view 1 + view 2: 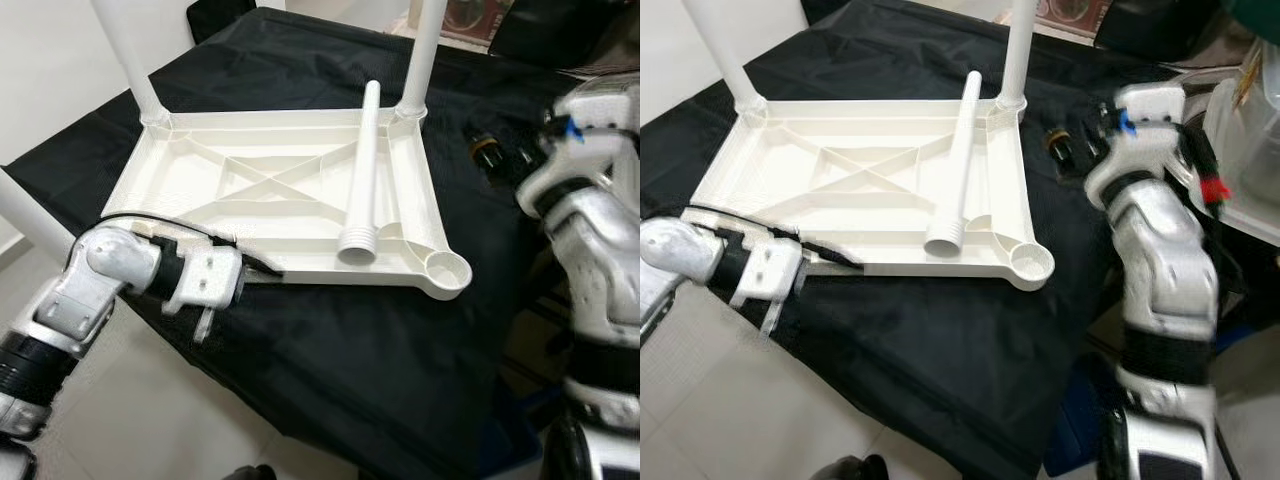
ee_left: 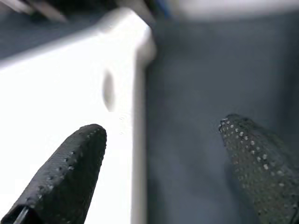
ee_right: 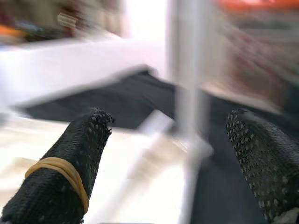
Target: Building children table
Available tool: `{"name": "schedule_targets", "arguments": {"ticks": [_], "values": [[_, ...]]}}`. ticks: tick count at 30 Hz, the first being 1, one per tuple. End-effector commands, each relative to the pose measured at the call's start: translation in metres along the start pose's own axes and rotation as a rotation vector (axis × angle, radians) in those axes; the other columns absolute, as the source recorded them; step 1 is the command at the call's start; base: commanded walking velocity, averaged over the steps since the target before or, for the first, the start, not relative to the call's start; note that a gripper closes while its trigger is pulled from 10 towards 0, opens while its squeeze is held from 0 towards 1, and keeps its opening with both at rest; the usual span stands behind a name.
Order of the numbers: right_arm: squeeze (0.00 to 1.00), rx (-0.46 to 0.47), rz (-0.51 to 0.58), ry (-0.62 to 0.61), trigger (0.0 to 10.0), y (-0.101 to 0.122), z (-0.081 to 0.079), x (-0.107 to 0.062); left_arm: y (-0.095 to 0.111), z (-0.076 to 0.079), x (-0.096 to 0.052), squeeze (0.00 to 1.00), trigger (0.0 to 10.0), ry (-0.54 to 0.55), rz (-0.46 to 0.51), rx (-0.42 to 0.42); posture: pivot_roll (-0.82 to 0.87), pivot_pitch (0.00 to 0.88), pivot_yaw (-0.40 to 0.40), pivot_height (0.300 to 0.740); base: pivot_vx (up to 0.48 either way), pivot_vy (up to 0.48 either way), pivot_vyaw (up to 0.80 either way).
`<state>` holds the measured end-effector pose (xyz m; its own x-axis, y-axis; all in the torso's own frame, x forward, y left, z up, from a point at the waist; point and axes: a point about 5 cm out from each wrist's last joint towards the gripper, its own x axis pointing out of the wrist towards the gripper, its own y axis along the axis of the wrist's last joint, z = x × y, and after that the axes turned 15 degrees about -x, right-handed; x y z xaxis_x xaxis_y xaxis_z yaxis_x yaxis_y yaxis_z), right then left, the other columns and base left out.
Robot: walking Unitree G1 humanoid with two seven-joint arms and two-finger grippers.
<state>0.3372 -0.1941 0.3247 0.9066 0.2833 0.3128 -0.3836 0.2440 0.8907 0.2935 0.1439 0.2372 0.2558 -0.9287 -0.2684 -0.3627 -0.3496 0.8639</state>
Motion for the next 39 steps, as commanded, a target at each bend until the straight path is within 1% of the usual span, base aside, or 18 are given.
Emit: {"name": "schedule_targets", "arguments": {"ticks": [1, 2, 3, 4, 6, 9, 11, 15, 16, 18, 23, 26, 30, 33, 34, 35, 37, 39], "values": [[0.00, -0.011, -0.027, 0.071, 10.0, -0.006, -0.011, 0.004, -0.004, -0.002, -0.003, 1.00, 10.0, 0.080, 0.010, -0.027, -0.08, 0.189, -0.033, 0.740, 0.000, 0.000, 0.00], [0.00, -0.033, -0.031, 0.123, 10.0, -0.004, -0.021, 0.012, -0.008, -0.005, 0.001, 0.77, 10.0, 0.180, 0.020, -0.043, -0.08, 0.187, -0.040, 0.740, 0.000, 0.000, 0.00], [0.00, -0.054, -0.037, 0.150, 10.0, -0.002, -0.029, 0.020, -0.016, -0.007, 0.006, 0.00, 10.0, 0.312, 0.009, -0.085, -0.07, 0.184, -0.045, 0.740, 0.000, 0.000, 0.00], [0.00, -0.054, -0.037, 0.150, 10.0, -0.002, -0.029, 0.020, -0.016, -0.007, 0.006, 0.00, 10.0, 0.312, 0.009, -0.085, -0.07, 0.184, -0.045, 0.740, 0.000, 0.000, 0.00], [0.00, -0.078, -0.046, 0.165, 10.0, -0.002, -0.038, 0.029, -0.028, -0.005, 0.010, 0.00, 10.0, 0.478, -0.011, -0.168, -0.06, 0.183, -0.049, 0.740, 0.000, 0.000, 0.00], [0.00, -0.086, -0.049, 0.161, 10.0, -0.003, -0.038, 0.031, -0.030, -0.003, 0.010, 0.00, 10.0, 0.515, -0.012, -0.205, -0.06, 0.183, -0.049, 0.740, 0.000, 0.000, 0.00], [0.00, -0.044, -0.082, 0.093, 10.0, -0.010, -0.033, 0.033, -0.039, 0.016, 0.011, 0.00, 10.0, 0.641, 0.001, -0.309, -0.04, 0.189, -0.036, 0.740, 0.000, 0.000, 0.00], [0.00, -0.025, -0.099, 0.070, 10.0, -0.014, -0.030, 0.033, -0.043, 0.023, 0.010, 0.00, 10.0, 0.701, 0.000, -0.339, -0.04, 0.189, -0.036, 0.740, 0.000, 0.000, 0.00], [0.00, 0.000, -0.148, 0.037, 10.0, -0.026, -0.027, 0.028, -0.047, 0.034, -0.004, 0.00, 10.0, 0.941, 0.021, -0.405, -0.03, 0.182, -0.029, 0.740, 0.000, 0.000, 0.00], [0.00, 0.004, -0.183, 0.029, 10.0, -0.037, -0.028, 0.023, -0.046, 0.039, -0.018, 0.00, 10.0, 1.114, 0.037, -0.411, -0.02, 0.179, -0.029, 0.740, 0.000, 0.000, 0.00], [0.00, -0.010, -0.251, 0.045, 10.0, -0.059, -0.036, 0.012, -0.034, 0.048, -0.032, 0.00, 10.0, 1.312, 0.059, -0.366, 0.00, 0.177, -0.035, 0.740, 0.000, 0.000, 0.00], [0.00, -0.013, -0.265, 0.046, 10.0, -0.063, -0.038, 0.010, -0.032, 0.053, -0.033, 0.00, 10.0, 1.350, 0.050, -0.369, 0.00, 0.178, -0.038, 0.740, 0.000, 0.000, 0.00], [0.00, -0.018, -0.271, 0.041, 10.0, -0.064, -0.041, 0.009, -0.045, 0.065, -0.040, 0.00, 10.0, 1.499, 0.017, -0.455, 0.00, 0.177, -0.036, 0.740, 0.000, 0.000, 0.00], [0.00, -0.019, -0.273, 0.040, 10.0, -0.065, -0.043, 0.007, -0.045, 0.061, -0.054, 0.00, 10.0, 1.621, 0.030, -0.464, 0.00, 0.178, -0.033, 0.740, 0.000, 0.000, 0.00], [0.00, -0.020, -0.278, 0.040, 10.0, -0.066, -0.043, 0.005, -0.044, 0.054, -0.067, 0.00, 10.0, 1.696, 0.039, -0.440, 0.00, 0.179, -0.032, 0.740, 0.000, 0.000, 0.00], [0.00, -0.020, -0.278, 0.040, 10.0, -0.066, -0.043, 0.005, -0.044, 0.054, -0.067, 0.00, 10.0, 1.696, 0.039, -0.440, 0.00, 0.179, -0.032, 0.740, 0.000, 0.000, 0.00], [0.00, -0.022, -0.291, 0.038, 10.0, -0.070, -0.044, 0.001, -0.042, 0.044, -0.091, 0.00, 10.0, 1.826, 0.043, -0.400, 0.00, 0.180, -0.033, 0.740, 0.000, 0.000, 0.00], [0.00, -0.028, -0.301, 0.038, 10.0, -0.072, -0.045, -0.001, -0.041, 0.039, -0.101, 0.00, 10.0, 1.863, 0.041, -0.369, 0.00, 0.180, -0.034, 0.740, 0.000, 0.000, 0.00]]}}
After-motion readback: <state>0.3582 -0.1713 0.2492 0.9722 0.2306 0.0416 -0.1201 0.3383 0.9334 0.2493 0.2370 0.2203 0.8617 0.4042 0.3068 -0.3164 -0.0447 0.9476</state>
